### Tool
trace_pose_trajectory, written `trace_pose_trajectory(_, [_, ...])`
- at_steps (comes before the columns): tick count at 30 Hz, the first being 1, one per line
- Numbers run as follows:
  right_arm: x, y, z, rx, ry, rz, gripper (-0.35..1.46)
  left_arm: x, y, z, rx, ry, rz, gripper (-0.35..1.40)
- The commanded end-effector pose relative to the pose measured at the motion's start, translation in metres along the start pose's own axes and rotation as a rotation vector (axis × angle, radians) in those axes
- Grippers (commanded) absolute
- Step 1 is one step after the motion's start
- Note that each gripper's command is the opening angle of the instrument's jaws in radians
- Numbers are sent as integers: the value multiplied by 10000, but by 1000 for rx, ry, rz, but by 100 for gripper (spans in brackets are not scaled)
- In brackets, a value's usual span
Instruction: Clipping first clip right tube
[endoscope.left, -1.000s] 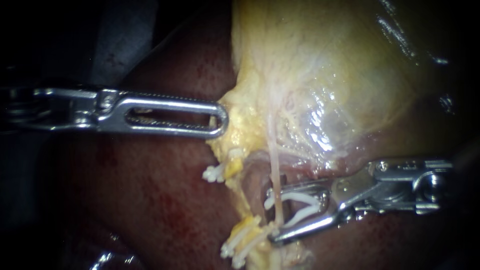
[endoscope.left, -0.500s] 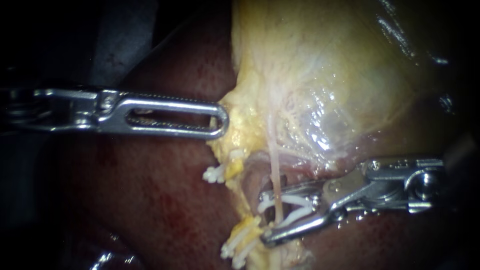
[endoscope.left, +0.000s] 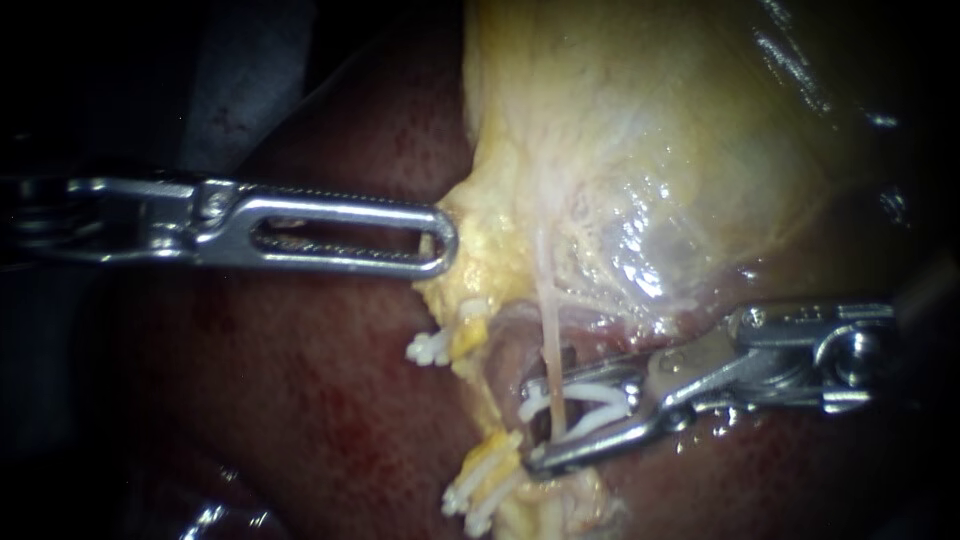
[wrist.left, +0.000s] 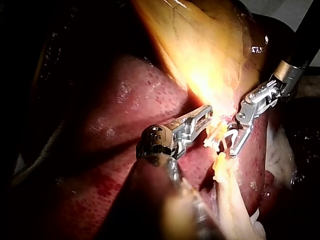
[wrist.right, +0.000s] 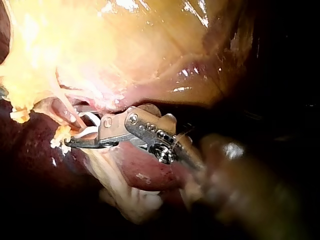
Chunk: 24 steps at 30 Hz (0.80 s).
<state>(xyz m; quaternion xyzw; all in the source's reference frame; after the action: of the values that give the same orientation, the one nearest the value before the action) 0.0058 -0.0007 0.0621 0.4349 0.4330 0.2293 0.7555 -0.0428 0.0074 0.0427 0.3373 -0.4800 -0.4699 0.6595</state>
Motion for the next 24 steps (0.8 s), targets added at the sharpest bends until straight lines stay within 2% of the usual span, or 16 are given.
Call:
trace_pose_trajectory(1, [0,0,-1,0,0,6,11,0,0,0,0,0,0,-35])
trace_pose_trajectory(8, [-2,1,-6,-2,-9,6,-5,0,0,0,0,0,0,-35])
trace_pose_trajectory(24, [-2,1,-7,-2,-8,10,-12,0,0,1,0,0,0,-35])
